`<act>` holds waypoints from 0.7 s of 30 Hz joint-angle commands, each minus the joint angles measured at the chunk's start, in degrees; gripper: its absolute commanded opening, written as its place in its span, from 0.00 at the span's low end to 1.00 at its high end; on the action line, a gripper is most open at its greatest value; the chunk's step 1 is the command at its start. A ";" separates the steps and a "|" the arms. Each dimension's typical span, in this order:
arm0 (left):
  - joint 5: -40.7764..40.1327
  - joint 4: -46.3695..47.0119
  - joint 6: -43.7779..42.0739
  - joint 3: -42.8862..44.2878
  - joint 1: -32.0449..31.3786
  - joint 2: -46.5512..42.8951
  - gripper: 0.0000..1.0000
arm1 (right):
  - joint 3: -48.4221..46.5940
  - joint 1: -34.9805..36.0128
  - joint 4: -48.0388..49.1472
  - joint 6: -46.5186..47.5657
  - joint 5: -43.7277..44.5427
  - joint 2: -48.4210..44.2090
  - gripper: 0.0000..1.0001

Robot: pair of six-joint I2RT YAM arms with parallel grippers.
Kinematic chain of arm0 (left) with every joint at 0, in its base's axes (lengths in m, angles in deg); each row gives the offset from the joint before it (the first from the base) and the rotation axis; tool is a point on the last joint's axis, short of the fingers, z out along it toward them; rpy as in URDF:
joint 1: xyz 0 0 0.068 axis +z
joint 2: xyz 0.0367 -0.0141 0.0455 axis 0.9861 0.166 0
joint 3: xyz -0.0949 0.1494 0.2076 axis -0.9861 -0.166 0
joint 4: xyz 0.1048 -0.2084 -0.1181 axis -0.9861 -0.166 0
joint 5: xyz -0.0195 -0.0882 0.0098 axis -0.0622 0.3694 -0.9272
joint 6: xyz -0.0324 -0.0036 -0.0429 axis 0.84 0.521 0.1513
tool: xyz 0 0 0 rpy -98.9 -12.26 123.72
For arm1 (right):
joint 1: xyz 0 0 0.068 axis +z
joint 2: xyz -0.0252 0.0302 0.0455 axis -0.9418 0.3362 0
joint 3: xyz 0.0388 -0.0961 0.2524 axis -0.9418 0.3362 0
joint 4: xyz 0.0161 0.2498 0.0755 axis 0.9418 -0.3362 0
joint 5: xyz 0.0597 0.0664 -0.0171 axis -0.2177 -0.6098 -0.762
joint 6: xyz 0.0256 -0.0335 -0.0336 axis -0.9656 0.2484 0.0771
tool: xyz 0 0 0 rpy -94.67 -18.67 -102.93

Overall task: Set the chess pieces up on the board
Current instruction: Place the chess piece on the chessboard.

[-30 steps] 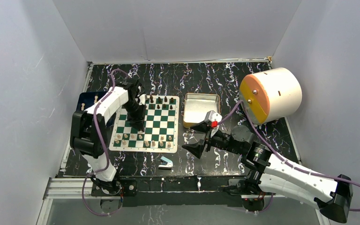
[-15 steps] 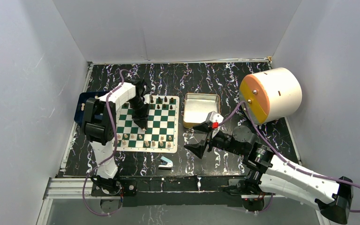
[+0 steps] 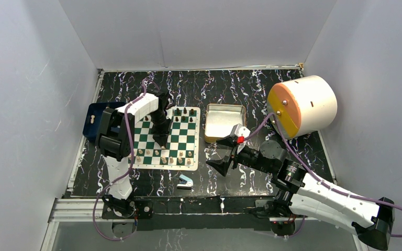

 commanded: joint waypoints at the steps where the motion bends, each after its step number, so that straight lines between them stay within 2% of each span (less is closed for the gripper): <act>1: -0.97 -2.29 0.08 1.21 -1.02 0.29 0.07 | -3.23 -0.05 2.05 1.17 0.64 -1.11 0.99; 21: -2.84 -2.71 0.20 -1.14 -2.96 -0.01 0.09 | -2.68 -0.06 2.09 0.74 0.91 -1.51 0.99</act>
